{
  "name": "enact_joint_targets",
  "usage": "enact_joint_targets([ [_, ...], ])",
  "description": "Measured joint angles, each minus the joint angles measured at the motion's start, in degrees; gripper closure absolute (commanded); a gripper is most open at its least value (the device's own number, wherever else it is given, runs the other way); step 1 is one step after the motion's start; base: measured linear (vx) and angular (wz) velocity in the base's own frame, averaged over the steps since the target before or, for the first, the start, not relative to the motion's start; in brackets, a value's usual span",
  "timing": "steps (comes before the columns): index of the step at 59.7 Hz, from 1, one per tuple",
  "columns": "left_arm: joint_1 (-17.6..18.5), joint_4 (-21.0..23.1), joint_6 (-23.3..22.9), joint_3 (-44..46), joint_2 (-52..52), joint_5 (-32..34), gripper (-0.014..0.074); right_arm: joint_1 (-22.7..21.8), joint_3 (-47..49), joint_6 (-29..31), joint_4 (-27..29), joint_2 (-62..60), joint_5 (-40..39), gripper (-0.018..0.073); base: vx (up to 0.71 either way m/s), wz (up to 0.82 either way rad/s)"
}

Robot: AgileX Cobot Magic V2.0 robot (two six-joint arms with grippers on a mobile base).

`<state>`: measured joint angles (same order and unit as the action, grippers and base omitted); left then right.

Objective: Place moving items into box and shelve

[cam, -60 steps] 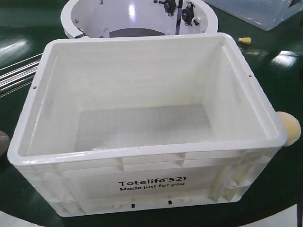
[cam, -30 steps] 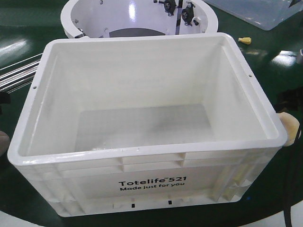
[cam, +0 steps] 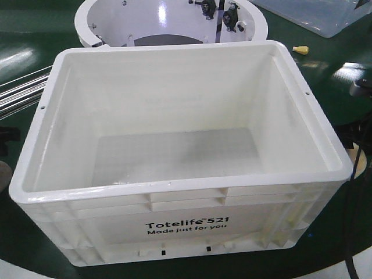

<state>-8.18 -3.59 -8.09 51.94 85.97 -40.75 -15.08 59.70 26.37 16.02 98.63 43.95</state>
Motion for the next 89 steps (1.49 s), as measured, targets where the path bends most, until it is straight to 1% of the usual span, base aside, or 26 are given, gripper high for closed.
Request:
enact_joint_targets([
  [12, 0.00, -1.81, 0.58, 0.59, 5.12, -1.28, 0.0150, 0.00, 0.51, -0.28, 1.20, 3.74, -0.81, 0.0069, 0.00, 0.00],
  [18, 0.00, -3.57, 0.72, 0.96, 6.99, -1.22, 0.0192, 0.00, 0.77, -0.40, 1.70, 5.19, -0.93, 0.0145, 0.00, 0.00],
  [23, 0.00, -5.22, 0.88, 1.34, 8.38, -1.22, 0.0294, 0.00, 0.83, -0.47, 2.12, 6.00, -1.27, 0.0252, 0.00, 0.00],
  [26, 0.00, -5.80, 0.88, 1.53, 9.05, -1.22, 0.0365, 0.00, 0.96, -0.54, 2.37, 6.32, -1.42, 0.0349, 0.00, 0.00],
  [27, 0.00, -5.88, 0.88, 1.52, 9.22, -1.22, 0.0419, 0.00, 0.96, -0.54, 2.37, 6.32, -1.42, 0.0375, 0.00, 0.00],
  [30, 0.00, -6.07, 0.88, 1.72, 9.47, -1.10, 0.0504, 0.00, 1.01, -0.54, 2.37, 6.32, -1.60, 0.0453, 0.00, 0.00],
  [31, 0.00, -6.12, 0.88, 1.72, 9.47, -0.93, 0.0547, 0.00, 1.03, -0.59, 2.37, 6.32, -1.69, 0.0479, 0.00, 0.00],
  [32, 0.00, -6.09, 0.88, 1.72, 9.47, -0.86, 0.0577, 0.00, 1.03, -0.59, 2.42, 6.32, -1.75, 0.0529, 0.00, 0.00],
  [33, 0.00, -6.09, 0.88, 1.72, 9.47, -0.86, 0.0605, 0.00, 1.08, -0.59, 2.42, 6.32, -1.82, 0.0554, 0.00, 0.00],
  [34, 0.00, -6.14, 0.88, 1.72, 9.47, -0.81, 0.0606, 0.00, 1.08, -0.59, 2.48, 6.32, -1.88, 0.0577, 0.00, 0.00],
  [50, 0.00, -6.14, 0.81, 1.52, 7.21, -1.14, 0.0602, 0.00, 2.80, -1.32, 2.51, 5.21, 0.11, 0.0568, 0.00, 0.00],
  [61, 0.00, -6.81, 0.64, 0.67, 0.35, -3.64, 0.0600, 0.00, 5.70, -1.32, 0.43, 0.23, 0.81, 0.0565, 0.00, 0.00],
  [66, 0.00, -7.12, 0.58, 1.96, -3.35, -4.57, 0.0600, 0.00, 7.67, -1.32, 0.08, -3.09, 0.81, 0.0565, 0.00, 0.00],
  [75, 0.00, -7.19, 0.12, 8.62, -9.53, -5.95, 0.0600, 0.00, 11.99, -1.32, 0.02, -9.17, 1.12, 0.0565, 0.00, 0.00],
  [79, 0.00, -6.39, -0.12, 12.78, -11.55, -6.33, 0.0600, 0.00, 14.32, -1.32, 0.25, -11.44, 1.50, 0.0564, 0.00, 0.00],
  [85, 0.50, -3.19, 0.50, 19.81, -13.55, -6.74, 0.0600, 0.00, 17.34, -1.32, 2.18, -14.37, 2.12, 0.0564, 0.00, 0.00],
  [89, 2.14, 0.38, 3.42, 24.83, -14.04, -7.35, 0.0600, 1.19, 19.89, -1.32, 3.06, -16.15, 2.26, 0.0564, 0.00, 0.00],
])
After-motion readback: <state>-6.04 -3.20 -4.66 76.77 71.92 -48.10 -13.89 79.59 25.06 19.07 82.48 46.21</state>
